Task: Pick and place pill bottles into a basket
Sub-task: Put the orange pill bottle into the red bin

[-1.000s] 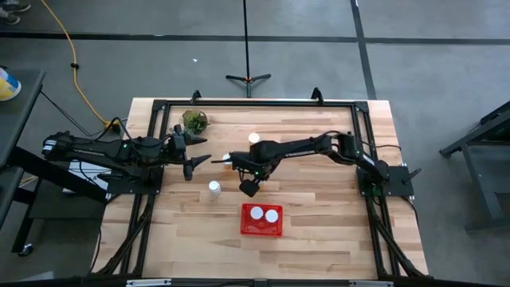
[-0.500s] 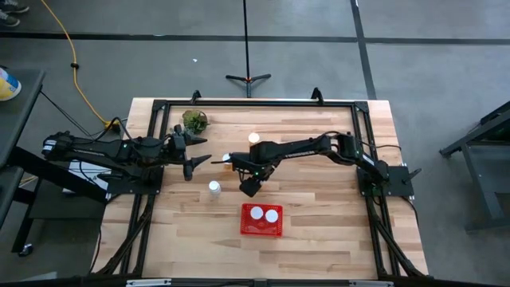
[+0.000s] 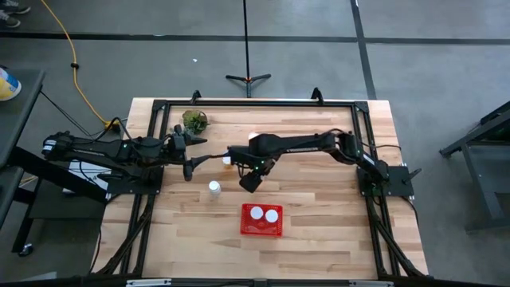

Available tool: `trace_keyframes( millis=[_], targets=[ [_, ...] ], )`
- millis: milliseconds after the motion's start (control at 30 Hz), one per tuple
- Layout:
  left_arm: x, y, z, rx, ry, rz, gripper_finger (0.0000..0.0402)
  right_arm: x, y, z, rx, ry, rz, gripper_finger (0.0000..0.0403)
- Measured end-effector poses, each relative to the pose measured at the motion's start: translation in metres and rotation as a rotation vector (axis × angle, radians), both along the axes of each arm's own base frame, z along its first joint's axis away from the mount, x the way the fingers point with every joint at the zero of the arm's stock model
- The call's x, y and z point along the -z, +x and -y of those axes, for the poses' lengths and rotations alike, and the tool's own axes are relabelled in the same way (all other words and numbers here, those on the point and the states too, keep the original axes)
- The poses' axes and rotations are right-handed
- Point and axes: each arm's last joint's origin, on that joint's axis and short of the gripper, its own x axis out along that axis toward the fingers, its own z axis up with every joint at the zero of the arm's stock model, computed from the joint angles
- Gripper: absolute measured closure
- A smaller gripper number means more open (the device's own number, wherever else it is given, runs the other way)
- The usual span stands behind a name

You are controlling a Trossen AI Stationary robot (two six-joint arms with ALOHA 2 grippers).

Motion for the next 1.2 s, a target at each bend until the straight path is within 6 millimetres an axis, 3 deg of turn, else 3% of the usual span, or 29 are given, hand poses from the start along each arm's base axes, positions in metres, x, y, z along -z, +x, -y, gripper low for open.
trace_keyframes(
  millis=[233,400,533,733,900,1100,1200],
  targets=[
    [0.000,0.000,0.000,-0.001,0.028,-0.009,0.0094,-0.056,0.001,-0.030,-0.040,-0.012,0.097,0.0217],
    [0.000,0.000,0.000,-0.003,0.036,-0.011,0.0094,-0.080,-0.001,-0.059,-0.063,-0.019,0.178,0.0210],
    [0.000,0.000,-0.001,-0.012,0.061,-0.018,0.0094,-0.081,-0.006,-0.083,-0.079,0.004,0.162,0.0192],
    [-0.001,0.000,-0.002,-0.047,0.079,-0.017,0.0094,-0.076,-0.013,-0.116,-0.113,0.020,0.139,0.0218],
    [-0.001,0.000,-0.002,-0.053,0.057,-0.008,0.0094,-0.075,-0.015,-0.137,-0.138,0.008,0.162,0.0217],
    [-0.001,0.000,-0.002,-0.054,0.053,-0.007,0.0094,-0.066,-0.020,-0.158,-0.163,-0.006,0.154,0.0190],
    [-0.001,0.000,-0.002,-0.066,0.056,-0.005,0.0094,-0.059,-0.020,-0.167,-0.160,-0.001,0.164,0.0202]
  ],
)
